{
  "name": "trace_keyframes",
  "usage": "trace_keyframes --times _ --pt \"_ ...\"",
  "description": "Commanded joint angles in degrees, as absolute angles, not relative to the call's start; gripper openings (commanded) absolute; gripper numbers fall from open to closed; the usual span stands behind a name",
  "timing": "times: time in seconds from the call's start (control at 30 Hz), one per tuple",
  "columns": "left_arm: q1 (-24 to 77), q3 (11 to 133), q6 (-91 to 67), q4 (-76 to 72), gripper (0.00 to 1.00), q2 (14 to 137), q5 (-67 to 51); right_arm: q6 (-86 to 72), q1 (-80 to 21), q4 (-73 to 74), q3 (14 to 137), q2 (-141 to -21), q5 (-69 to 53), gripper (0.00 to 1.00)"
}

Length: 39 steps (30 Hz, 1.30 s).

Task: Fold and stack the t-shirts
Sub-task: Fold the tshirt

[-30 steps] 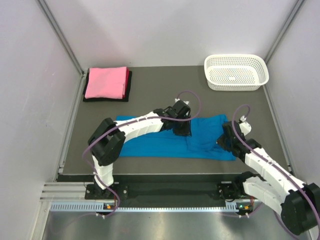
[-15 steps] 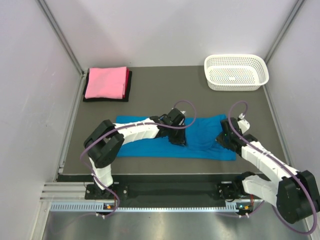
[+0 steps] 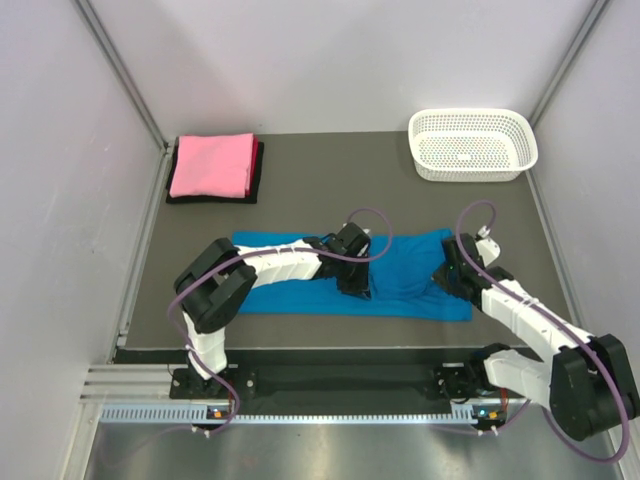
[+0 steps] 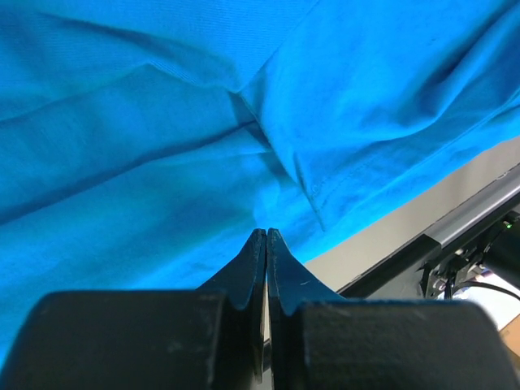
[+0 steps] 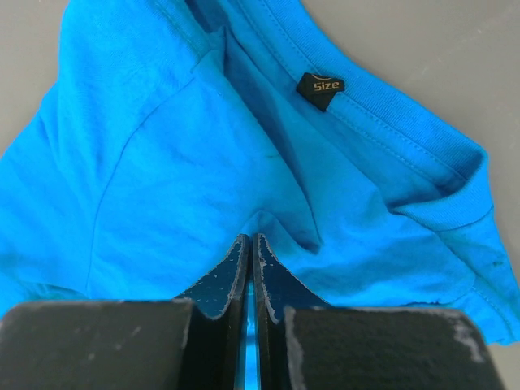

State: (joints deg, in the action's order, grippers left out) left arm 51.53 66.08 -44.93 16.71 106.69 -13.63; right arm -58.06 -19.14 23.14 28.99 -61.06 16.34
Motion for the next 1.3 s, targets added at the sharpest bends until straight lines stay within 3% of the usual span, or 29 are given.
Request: trace_keyframes --times 0.0,0.53,0.7,0.8,1.27 --pt "51.9 67.4 -45.4 14.7 0.02 107.8 -13.7 -57.7 -18.3 20.4 31.3 -61.1 16.8 0.00" --pt "51.9 70.1 -46.5 11.0 0.04 108.9 -17.5 -57.8 -17.3 19.1 31.4 -61.5 15.3 0.00" --pt "52.0 69.9 -45.4 11.9 0.27 108.0 -16.1 -58.0 -17.2 18.8 31.3 -61.5 14.8 0.00" --pt "51.9 69.6 -46.3 12.8 0.34 106.6 -14.2 -58.0 -17.3 18.7 31.0 -61.5 14.6 0.00" --pt "52.7 64.7 -49.1 6.4 0.37 103.3 -14.3 -57.8 -17.0 18.5 30.9 -61.1 14.4 0.00"
